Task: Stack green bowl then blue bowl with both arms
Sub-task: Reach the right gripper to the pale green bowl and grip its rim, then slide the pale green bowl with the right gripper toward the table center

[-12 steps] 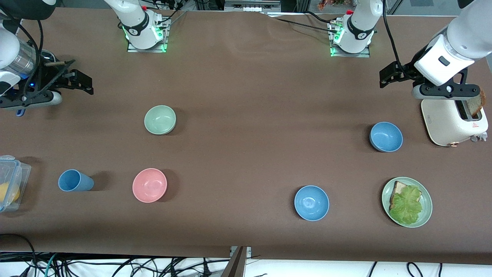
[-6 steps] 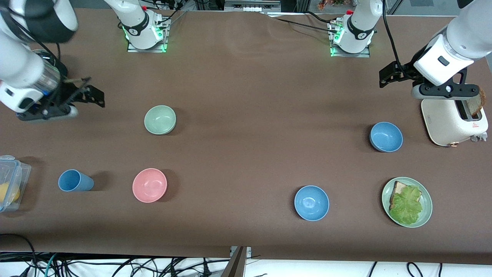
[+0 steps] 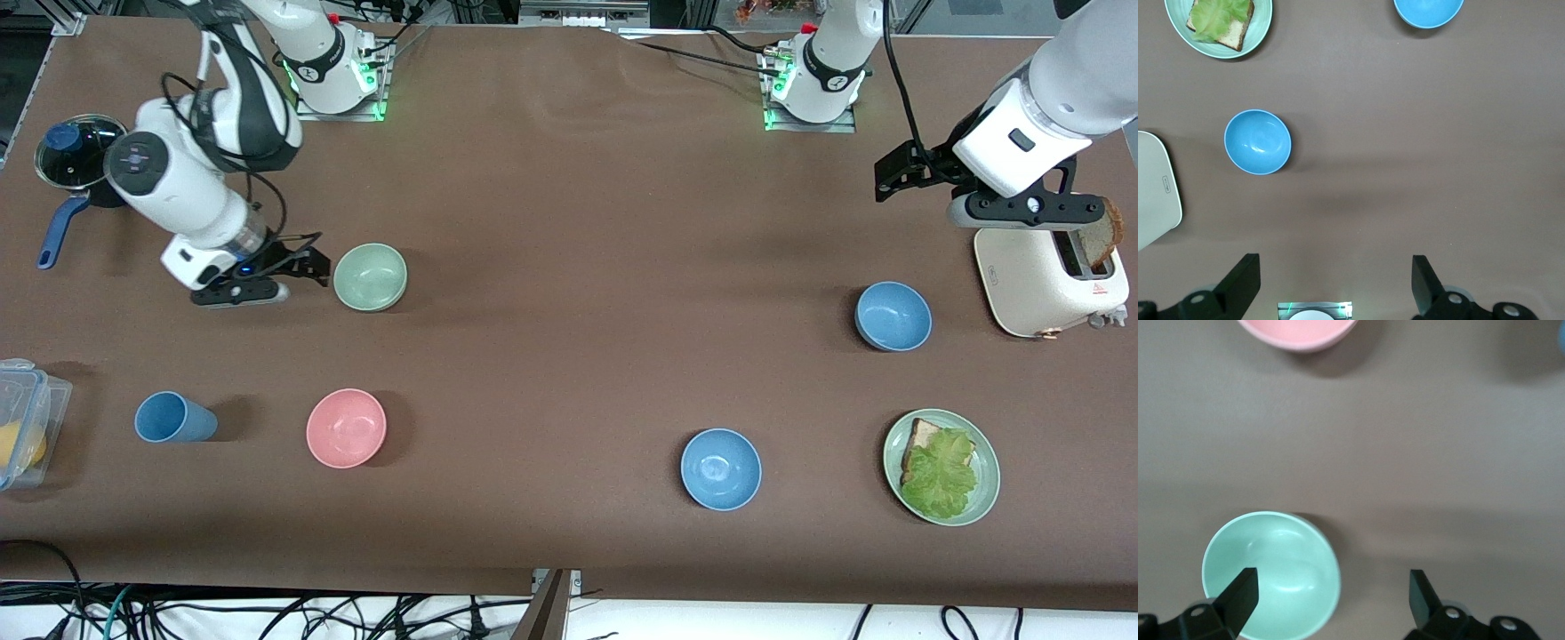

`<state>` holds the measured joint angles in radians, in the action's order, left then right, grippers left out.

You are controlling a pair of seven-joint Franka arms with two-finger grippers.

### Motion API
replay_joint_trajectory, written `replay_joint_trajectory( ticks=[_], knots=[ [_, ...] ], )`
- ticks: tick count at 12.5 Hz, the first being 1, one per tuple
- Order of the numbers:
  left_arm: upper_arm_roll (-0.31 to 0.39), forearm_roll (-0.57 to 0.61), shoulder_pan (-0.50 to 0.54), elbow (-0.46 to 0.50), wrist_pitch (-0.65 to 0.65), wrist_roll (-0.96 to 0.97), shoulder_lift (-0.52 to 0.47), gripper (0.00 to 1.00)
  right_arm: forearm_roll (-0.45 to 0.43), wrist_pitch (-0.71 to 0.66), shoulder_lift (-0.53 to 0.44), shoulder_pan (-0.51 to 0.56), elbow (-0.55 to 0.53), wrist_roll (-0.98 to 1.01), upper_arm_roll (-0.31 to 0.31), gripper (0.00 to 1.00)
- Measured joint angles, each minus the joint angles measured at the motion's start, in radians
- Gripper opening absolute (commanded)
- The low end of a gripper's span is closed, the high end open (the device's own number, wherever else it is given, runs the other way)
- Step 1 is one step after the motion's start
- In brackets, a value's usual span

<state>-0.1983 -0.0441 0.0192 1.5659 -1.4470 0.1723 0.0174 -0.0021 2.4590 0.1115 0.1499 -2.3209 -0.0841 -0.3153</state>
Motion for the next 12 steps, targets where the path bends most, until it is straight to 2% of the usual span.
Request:
replay_joint_trajectory(
  ticks=[4,5,6,7,9,10,12],
  knots=[
    [-0.003,0.000,-0.001,0.000,0.004,0.000,0.000,1.00,0.000,0.091,0.085,-0.001,-0.029,-0.025,-0.010,0.94],
    [-0.003,0.000,-0.001,0.000,0.004,0.000,0.000,1.00,0.000,0.107,0.101,-0.001,-0.037,-0.025,-0.010,0.88],
    [-0.003,0.000,-0.001,0.000,0.004,0.000,0.000,1.00,0.000,0.118,0.113,-0.001,-0.044,-0.025,-0.010,0.77],
    [-0.003,0.000,-0.001,0.000,0.004,0.000,0.000,1.00,0.000,0.130,0.122,-0.001,-0.052,-0.026,-0.010,0.59],
    [-0.003,0.000,-0.001,0.000,0.004,0.000,0.000,1.00,0.000,0.160,0.145,-0.001,-0.065,-0.027,-0.009,0.15],
    [-0.003,0.000,-0.001,0.000,0.004,0.000,0.000,1.00,0.000,0.166,0.155,-0.001,-0.067,-0.027,-0.009,0.00],
    [-0.003,0.000,-0.001,0.000,0.004,0.000,0.000,1.00,0.000,0.167,0.162,-0.001,-0.068,-0.035,-0.009,0.00]
  ],
)
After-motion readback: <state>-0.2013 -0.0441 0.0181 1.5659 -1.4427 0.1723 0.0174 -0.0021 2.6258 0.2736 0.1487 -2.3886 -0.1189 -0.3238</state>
